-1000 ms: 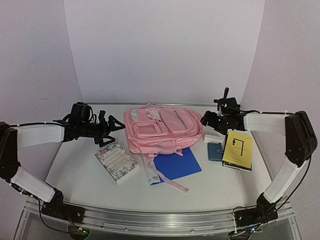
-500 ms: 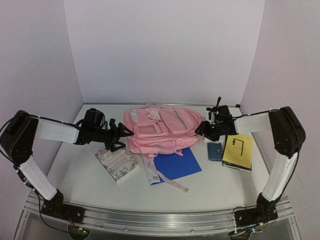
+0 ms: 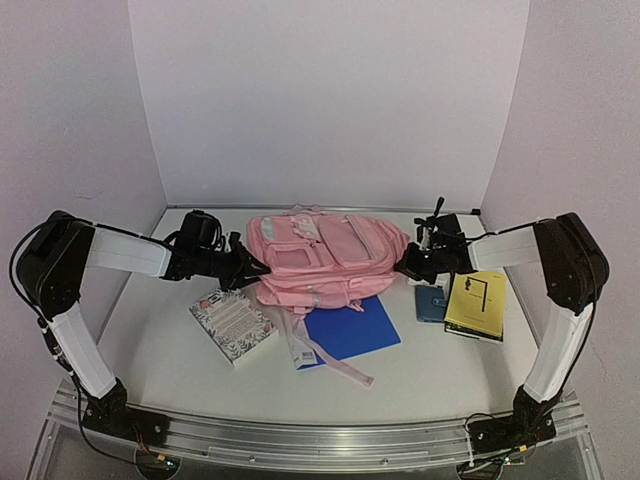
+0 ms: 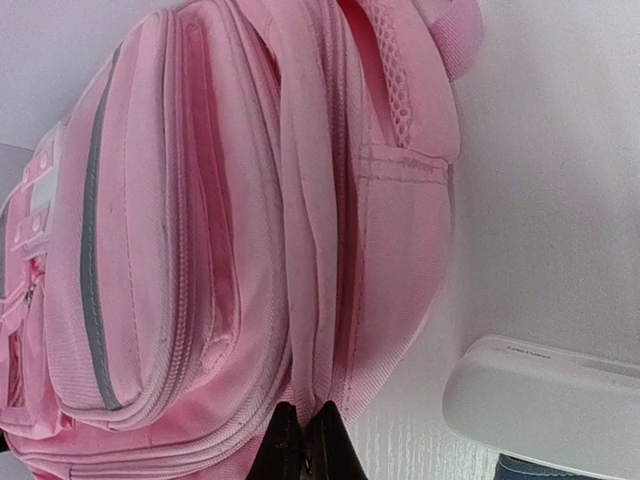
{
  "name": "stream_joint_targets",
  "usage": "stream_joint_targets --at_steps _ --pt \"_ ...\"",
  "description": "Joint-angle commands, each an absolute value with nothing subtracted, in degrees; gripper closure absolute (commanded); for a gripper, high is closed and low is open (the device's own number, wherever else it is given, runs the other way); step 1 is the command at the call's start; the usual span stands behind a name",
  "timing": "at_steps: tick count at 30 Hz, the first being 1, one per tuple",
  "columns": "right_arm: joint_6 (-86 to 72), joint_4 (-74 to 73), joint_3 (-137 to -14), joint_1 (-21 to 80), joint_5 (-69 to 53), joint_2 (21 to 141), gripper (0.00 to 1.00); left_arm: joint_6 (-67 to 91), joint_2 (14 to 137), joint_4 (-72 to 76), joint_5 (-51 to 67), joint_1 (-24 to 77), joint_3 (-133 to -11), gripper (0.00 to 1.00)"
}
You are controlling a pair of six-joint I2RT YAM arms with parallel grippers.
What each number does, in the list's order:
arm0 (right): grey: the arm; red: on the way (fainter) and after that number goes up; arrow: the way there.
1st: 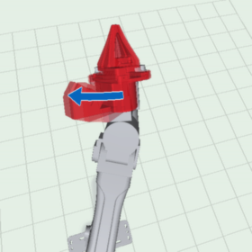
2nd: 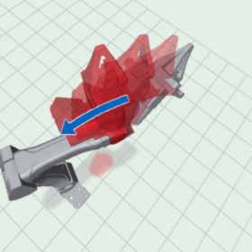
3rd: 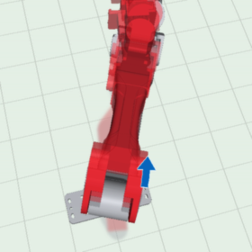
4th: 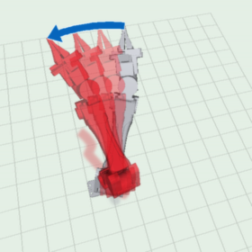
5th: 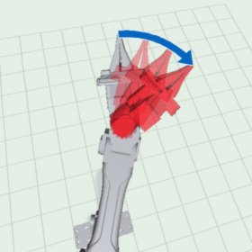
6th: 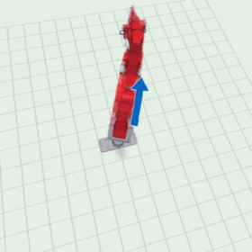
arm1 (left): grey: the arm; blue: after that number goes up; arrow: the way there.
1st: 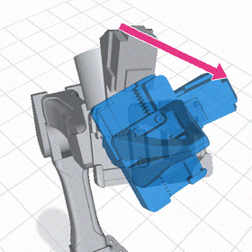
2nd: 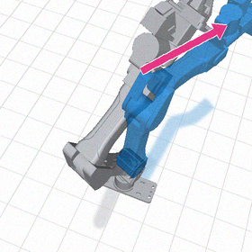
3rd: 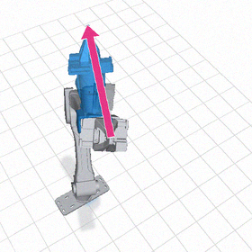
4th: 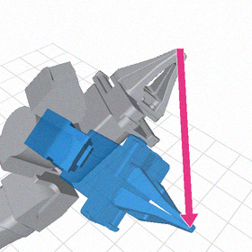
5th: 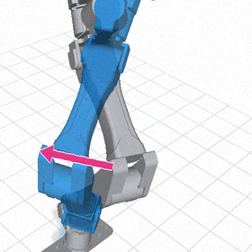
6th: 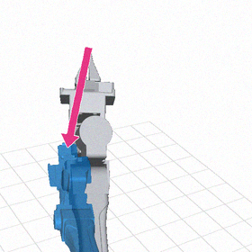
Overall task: Pack the student bag
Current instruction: Adjust the student bag at the center of the board.
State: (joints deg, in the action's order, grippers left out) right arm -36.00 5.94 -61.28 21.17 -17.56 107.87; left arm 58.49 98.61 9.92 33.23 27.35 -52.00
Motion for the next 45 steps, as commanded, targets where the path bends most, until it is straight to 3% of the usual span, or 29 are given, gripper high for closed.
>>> stream_joint_targets --at_steps 1,5,12,15,19,20,23,24,25,28,33,39,45 --pt "-36.28 8.68 -60.26 21.9 -22.82 104.24 1.0 53.25 96.8 6.21 32.1 27.49 -58.63 0.9" --pt "-35.63 7.94 -59.6 24.02 -23.4 98.08 1.0 45.9 93.34 -4.95 28.43 27.23 -64.24 1.0" --pt "-33.69 0.52 -62.78 33.62 -17.5 92.58 1.0 38.82 89.5 -15.83 30.96 19.03 -68.21 1.0" --pt "-34.94 0.0 -63.71 37.84 -17.02 93.15 1.0 35.54 92.06 -21.62 36.83 14.26 -72.07 1.0" --pt "-36.61 0.0 -63.8 43.29 -14.33 94.45 0.98 26.03 97.02 -35.81 35.28 13.64 -80.32 1.0" --pt "-36.61 0.0 -63.7 44.22 -13.48 94.47 0.9 24.38 98.4 -38.45 35.25 13.64 -82.36 1.0" --pt "-35.73 0.0 -63.38 46.82 -10.11 93.46 0.46 20.51 100.2 -43.25 34.06 13.44 -85.12 1.0" --pt "-35.18 0.02 -63.51 47.79 -8.83 92.96 0.36 19.74 100.45 -43.73 33.86 13.3 -85.54 1.0" --pt "-34.5 0.0 -63.66 48.88 -7.66 92.52 0.32 19.1 100.52 -43.97 33.78 13.11 -85.78 1.0" --pt "-32.9 0.25 -64.28 52.68 -5.2 92.15 0.29 18.22 100.17 -43.21 32.83 12.72 -85.79 1.0" --pt "-34.61 9.21 -62.52 59.56 -3.79 94.07 0.43 16.63 98.25 -38.27 32.41 12.5 -82.87 1.0" --pt "-42.84 15.49 -61.26 64.51 9.03 97.24 0.43 14.91 96.53 -36.79 31.55 12.38 -79.69 1.0" --pt "-47.74 6.04 -60.48 64.28 22.24 94.33 0.22 14.03 95.71 -37.26 26.99 11.92 -78.58 1.0"
